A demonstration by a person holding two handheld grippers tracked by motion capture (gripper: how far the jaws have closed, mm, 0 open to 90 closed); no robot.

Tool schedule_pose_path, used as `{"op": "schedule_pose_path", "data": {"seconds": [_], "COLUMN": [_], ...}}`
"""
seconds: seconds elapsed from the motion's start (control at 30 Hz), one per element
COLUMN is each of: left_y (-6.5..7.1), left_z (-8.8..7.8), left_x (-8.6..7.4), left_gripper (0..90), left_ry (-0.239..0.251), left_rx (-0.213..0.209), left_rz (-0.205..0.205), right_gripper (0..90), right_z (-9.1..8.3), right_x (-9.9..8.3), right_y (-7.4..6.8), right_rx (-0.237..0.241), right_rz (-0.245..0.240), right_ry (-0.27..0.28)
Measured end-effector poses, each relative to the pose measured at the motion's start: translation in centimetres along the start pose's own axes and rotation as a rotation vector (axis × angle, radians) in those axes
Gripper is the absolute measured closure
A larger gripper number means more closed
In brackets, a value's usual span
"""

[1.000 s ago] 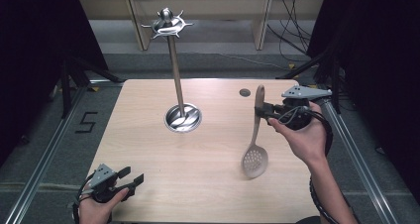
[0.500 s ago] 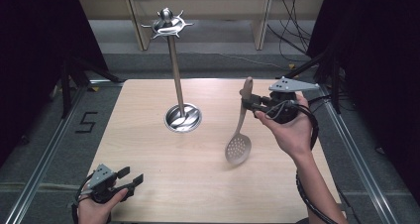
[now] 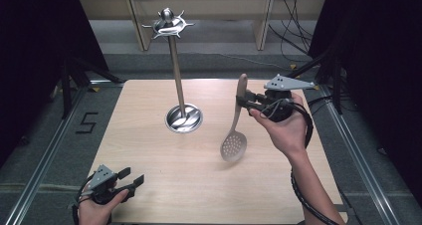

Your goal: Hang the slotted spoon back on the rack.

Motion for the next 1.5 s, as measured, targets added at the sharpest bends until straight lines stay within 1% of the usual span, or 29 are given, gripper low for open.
{"op": "schedule_pose_path", "data": {"seconds": [0.03, 0.07, 0.13, 0.17, 0.2, 0.23, 0.27, 0.3, 0.33, 0.4, 0.43, 0.47, 0.53, 0.57, 0.73, 0.8, 0.87, 0.93, 0.97, 1.0, 1.07, 1.1, 1.13, 1.2, 1.23, 1.3, 1.33, 1.37, 1.5], "left_y": [0.0, 0.0, 0.0, 0.0, 0.0, 0.0, 0.0, 0.0, 0.0, 0.0, 0.0, 0.0, 0.0, 0.0, 0.0, 0.0, 0.0, 0.0, 0.0, 0.0, 0.0, 0.0, 0.0, 0.0, 0.0, 0.0, 0.0, 0.0, 0.0], "left_z": [0.0, 0.0, -0.1, -0.1, -0.2, -0.1, -0.1, -0.1, -0.1, -0.1, -0.1, -0.1, -0.1, -0.1, -0.1, -0.1, -0.1, -0.2, -0.1, -0.2, -0.1, -0.1, -0.1, -0.1, -0.1, -0.1, -0.1, -0.1, -0.1], "left_x": [0.0, 0.0, 0.1, 0.1, 0.1, 0.1, 0.1, 0.1, 0.1, 0.1, 0.1, 0.1, 0.1, 0.1, 0.2, 0.2, 0.2, 0.2, 0.2, 0.2, 0.2, 0.2, 0.2, 0.2, 0.2, 0.2, 0.2, 0.2, 0.2], "left_gripper": [35.4, 35.4, 35.5, 35.5, 35.5, 35.5, 35.5, 35.5, 35.5, 35.5, 35.5, 35.5, 35.5, 35.5, 35.6, 35.6, 35.6, 35.6, 35.6, 35.6, 35.6, 35.6, 35.6, 35.6, 35.6, 35.6, 35.6, 35.6, 35.6], "left_ry": [-0.001, 0.001, 0.001, 0.004, 0.003, 0.003, 0.002, 0.004, 0.006, 0.006, 0.005, 0.006, 0.005, 0.006, 0.005, 0.006, 0.005, 0.006, 0.009, 0.006, 0.009, 0.009, 0.009, 0.008, 0.009, 0.004, 0.005, 0.006, 0.006], "left_rx": [0.004, 0.004, 0.011, 0.009, 0.009, 0.009, 0.008, 0.008, 0.007, 0.007, 0.007, 0.007, 0.007, 0.007, 0.008, 0.007, 0.003, 0.003, 0.002, 0.004, 0.001, 0.001, 0.001, 0.001, 0.001, 0.008, 0.007, 0.007, 0.003], "left_rz": [-0.001, -0.001, 0.013, 0.012, 0.012, 0.013, 0.013, 0.013, 0.01, 0.011, 0.012, 0.012, 0.012, 0.012, 0.014, 0.014, 0.015, 0.016, 0.015, 0.015, 0.017, 0.017, 0.017, 0.017, 0.017, 0.016, 0.016, 0.016, 0.015], "right_gripper": [69.8, 69.8, 69.8, 69.8, 69.8, 69.8, 69.8, 69.8, 69.8, 69.8, 69.8, 69.8, 69.8, 69.8, 69.8, 69.8, 69.8, 69.8, 69.8, 69.8, 69.8, 69.8, 69.8, 69.8, 69.8, 69.8, 69.8, 69.8, 69.8], "right_z": [0.1, 0.1, 0.3, 0.3, 0.4, 0.4, 0.5, 0.5, 0.6, 0.6, 0.6, 0.7, 0.8, 0.9, 1.2, 1.3, 1.5, 1.5, 1.6, 1.6, 1.7, 1.8, 1.8, 1.9, 1.9, 2.0, 2.1, 2.2, 2.5], "right_x": [0.1, 0.2, 0.3, 0.4, 0.4, 0.5, 0.5, 0.6, 0.6, 0.8, 0.8, 0.9, 1.0, 1.1, 1.2, 1.3, 1.5, 1.6, 1.7, 1.8, 1.9, 2.0, 2.0, 2.2, 2.2, 2.4, 2.4, 2.6, 2.8], "right_y": [0.0, -0.2, -0.2, -0.5, -0.3, -0.5, -0.5, -0.6, -0.6, -0.8, -0.9, -0.8, -0.9, -0.9, -1.1, -1.2, -1.2, -1.1, -1.2, -1.3, -1.3, -1.3, -1.4, -1.5, -1.5, -1.7, -1.6, -1.6, -1.9], "right_rx": [-0.003, 0.01, 0.003, 0.01, 0.006, 0.014, 0.006, 0.01, 0.013, 0.021, 0.019, 0.012, 0.015, 0.02, 0.016, 0.013, 0.019, 0.006, 0.011, 0.015, 0.009, 0.013, 0.012, 0.018, 0.009, 0.017, 0.011, 0.016, 0.019], "right_rz": [-0.011, 0.009, -0.006, 0.014, -0.011, -0.002, -0.01, -0.002, -0.012, 0.008, 0.008, -0.006, 0.004, 0.0, -0.004, 0.004, -0.007, -0.011, -0.001, -0.002, 0.01, -0.003, 0.009, 0.006, -0.001, 0.011, 0.011, -0.007, 0.005], "right_ry": [0.006, 0.001, 0.017, 0.013, 0.016, 0.015, 0.021, 0.02, 0.023, 0.025, 0.025, 0.028, 0.03, 0.039, 0.04, 0.042, 0.053, 0.055, 0.053, 0.057, 0.052, 0.058, 0.057, 0.06, 0.059, 0.055, 0.059, 0.071, 0.074]}}
Point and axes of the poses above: each handheld gripper's, and its own axes: z roughly forward along the jaws, x roughly out of its top, y roughly to its right, the point moved 7 cm from there along z, roughly forward along the jaws, and after that the axes turned 12 degrees about -x, right-handed, at the moved point
